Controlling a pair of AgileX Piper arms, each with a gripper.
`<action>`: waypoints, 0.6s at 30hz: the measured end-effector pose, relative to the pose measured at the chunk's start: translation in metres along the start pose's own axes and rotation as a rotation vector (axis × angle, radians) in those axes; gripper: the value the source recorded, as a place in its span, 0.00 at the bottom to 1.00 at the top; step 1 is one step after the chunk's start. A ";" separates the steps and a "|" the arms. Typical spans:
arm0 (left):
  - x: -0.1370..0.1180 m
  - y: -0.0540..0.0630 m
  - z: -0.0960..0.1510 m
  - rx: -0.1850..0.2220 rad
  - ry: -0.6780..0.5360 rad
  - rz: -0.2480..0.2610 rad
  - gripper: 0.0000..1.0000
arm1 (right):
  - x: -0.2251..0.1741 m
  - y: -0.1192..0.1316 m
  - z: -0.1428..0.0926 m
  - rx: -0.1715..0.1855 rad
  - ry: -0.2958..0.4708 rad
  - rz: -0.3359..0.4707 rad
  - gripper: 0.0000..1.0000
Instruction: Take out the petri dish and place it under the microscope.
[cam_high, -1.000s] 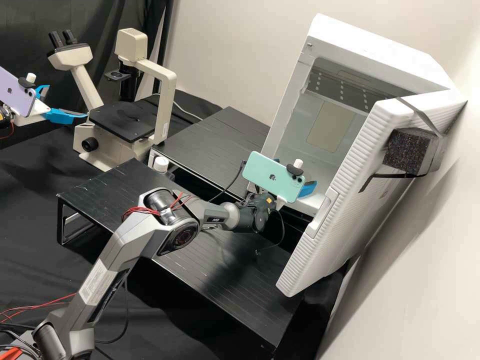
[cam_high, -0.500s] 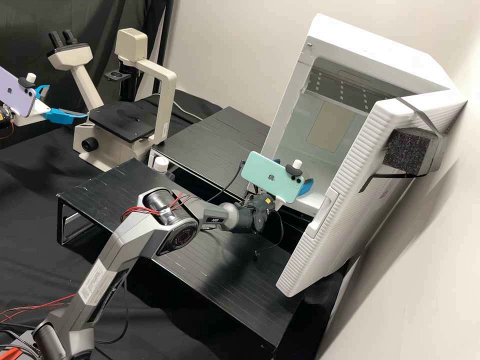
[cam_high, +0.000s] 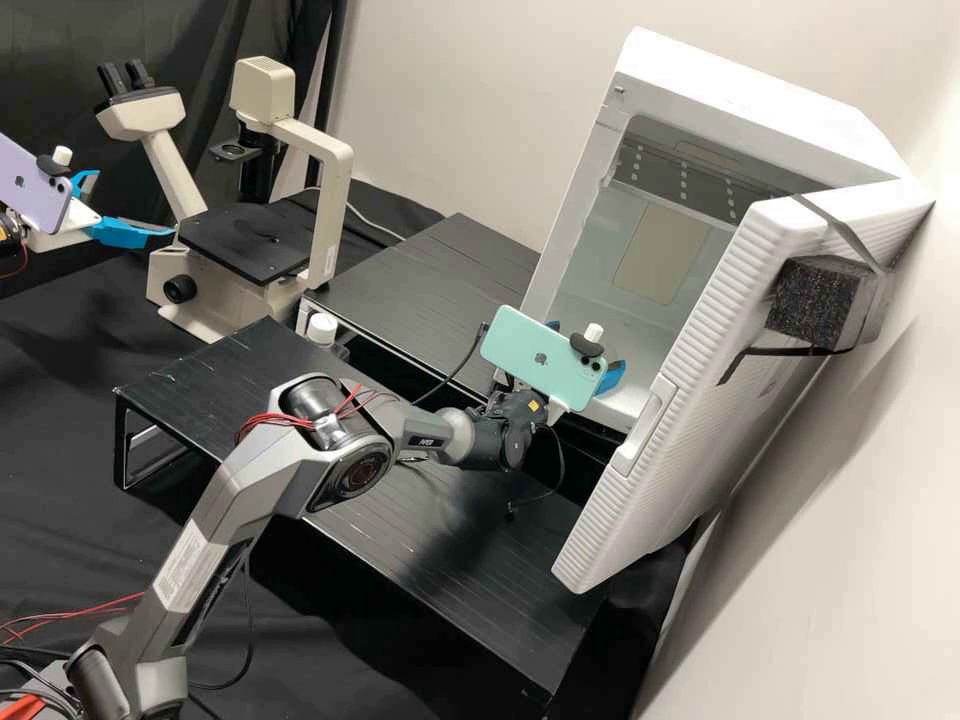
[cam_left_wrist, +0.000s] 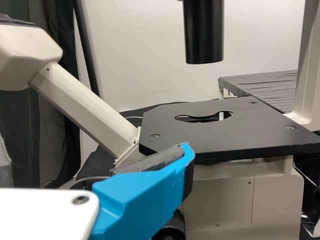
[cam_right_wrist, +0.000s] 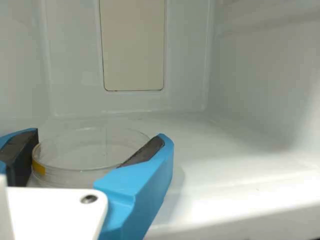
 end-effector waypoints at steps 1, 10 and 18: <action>0.000 0.000 0.000 0.000 0.000 0.000 1.00 | -0.002 0.001 -0.001 -0.003 0.004 0.004 0.00; 0.000 0.000 0.000 0.000 0.000 0.000 1.00 | -0.029 0.009 0.003 -0.031 -0.001 0.087 0.00; 0.000 0.000 0.000 0.000 0.000 0.000 1.00 | -0.046 0.017 0.009 -0.045 -0.021 0.149 0.00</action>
